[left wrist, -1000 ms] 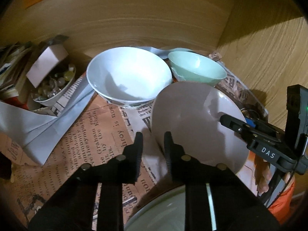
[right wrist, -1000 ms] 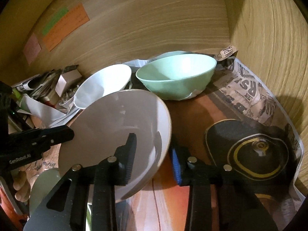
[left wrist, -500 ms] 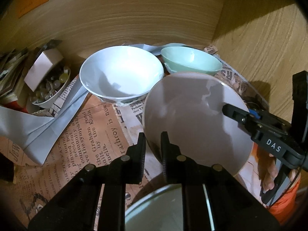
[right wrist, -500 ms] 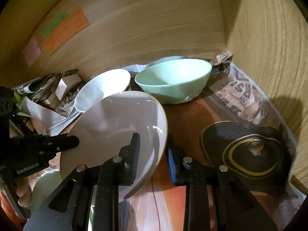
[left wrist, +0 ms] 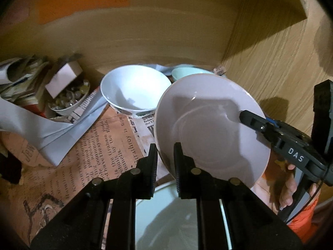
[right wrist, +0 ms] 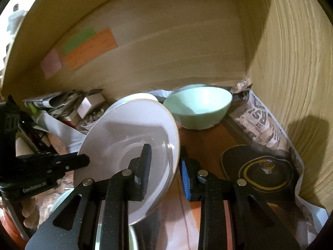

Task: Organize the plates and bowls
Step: 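Lift the pinkish bowl with both grippers and carry it beside the plate stack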

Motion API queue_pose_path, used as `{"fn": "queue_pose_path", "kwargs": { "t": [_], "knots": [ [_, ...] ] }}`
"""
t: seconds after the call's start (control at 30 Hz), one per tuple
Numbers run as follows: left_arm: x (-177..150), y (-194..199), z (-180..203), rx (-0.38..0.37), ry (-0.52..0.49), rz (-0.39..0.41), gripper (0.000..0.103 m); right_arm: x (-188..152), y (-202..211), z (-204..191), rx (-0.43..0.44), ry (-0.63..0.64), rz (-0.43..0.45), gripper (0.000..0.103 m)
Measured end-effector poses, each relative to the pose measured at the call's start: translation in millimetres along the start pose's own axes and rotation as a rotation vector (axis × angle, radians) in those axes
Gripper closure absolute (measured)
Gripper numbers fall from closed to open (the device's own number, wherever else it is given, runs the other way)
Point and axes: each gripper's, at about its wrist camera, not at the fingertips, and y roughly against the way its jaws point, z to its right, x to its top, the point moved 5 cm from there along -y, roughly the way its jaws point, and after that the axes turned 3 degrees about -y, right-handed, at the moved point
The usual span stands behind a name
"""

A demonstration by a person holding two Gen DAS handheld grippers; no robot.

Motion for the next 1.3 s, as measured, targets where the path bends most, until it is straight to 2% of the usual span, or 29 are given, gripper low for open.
{"fn": "queue_pose_path", "kwargs": {
  "t": [0.2, 0.53, 1.3],
  "knots": [
    [-6, 35, 0, 0.020, 0.004, 0.070, 0.089, 2, 18, -17, 0.021, 0.030, 0.035, 0.079],
    [-27, 81, -15, 0.020, 0.059, 0.142, 0.089, -4, 41, -51, 0.072, 0.088, 0.061, 0.079],
    [-109, 171, -69, 0.146, 0.181, 0.247, 0.089, -53, 46, -141, 0.226, 0.180, 0.003, 0.079]
  ]
}}
